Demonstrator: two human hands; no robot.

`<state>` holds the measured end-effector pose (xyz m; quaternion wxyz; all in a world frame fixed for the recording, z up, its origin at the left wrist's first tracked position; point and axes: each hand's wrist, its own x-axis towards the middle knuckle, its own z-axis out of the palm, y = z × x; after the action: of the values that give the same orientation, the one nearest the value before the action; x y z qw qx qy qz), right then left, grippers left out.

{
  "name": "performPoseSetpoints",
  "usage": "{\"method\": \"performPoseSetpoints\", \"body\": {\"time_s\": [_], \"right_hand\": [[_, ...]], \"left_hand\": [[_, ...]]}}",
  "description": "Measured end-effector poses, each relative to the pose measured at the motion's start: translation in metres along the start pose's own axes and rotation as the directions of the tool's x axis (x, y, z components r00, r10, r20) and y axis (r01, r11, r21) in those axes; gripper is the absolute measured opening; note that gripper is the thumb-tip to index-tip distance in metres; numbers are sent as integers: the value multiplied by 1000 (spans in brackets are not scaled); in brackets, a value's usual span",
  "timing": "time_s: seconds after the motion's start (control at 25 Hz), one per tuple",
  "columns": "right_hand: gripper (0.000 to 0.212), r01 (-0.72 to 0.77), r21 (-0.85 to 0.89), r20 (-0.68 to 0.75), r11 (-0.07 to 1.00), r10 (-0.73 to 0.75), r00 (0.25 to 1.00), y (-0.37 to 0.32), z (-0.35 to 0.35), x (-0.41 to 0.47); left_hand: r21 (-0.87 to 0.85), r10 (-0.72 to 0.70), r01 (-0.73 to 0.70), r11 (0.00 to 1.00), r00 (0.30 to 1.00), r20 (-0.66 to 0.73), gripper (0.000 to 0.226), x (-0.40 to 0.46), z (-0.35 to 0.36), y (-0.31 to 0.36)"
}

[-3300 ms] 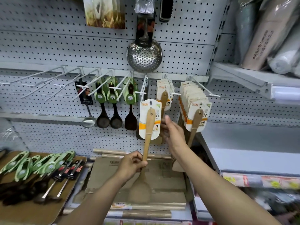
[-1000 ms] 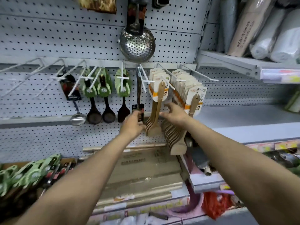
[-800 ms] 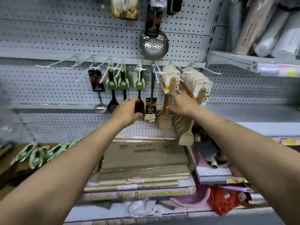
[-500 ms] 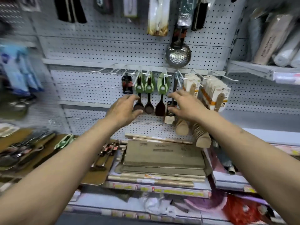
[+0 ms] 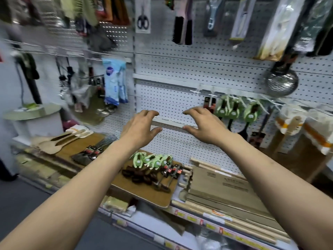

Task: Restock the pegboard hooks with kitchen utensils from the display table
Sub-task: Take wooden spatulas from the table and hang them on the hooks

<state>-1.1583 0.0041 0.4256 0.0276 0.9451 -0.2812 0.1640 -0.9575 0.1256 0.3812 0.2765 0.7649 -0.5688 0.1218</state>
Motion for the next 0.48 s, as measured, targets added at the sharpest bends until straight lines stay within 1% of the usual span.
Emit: {"method": "performPoseSetpoints", "body": {"time_s": [0.24, 0.4, 0.48], "right_hand": [[58, 77, 92, 4, 993, -78, 997, -142, 39, 103], [58, 117, 134, -5, 984, -117, 993, -221, 65, 168], [58, 136, 165, 13, 977, -140, 990, -256, 81, 203]], "left_hand": [[128, -16, 20, 992, 999, -34, 56, -9, -74, -159], [173, -46, 55, 983, 997, -55, 54, -10, -113, -251], [176, -69, 77, 981, 996, -53, 53, -10, -125, -296]]}}
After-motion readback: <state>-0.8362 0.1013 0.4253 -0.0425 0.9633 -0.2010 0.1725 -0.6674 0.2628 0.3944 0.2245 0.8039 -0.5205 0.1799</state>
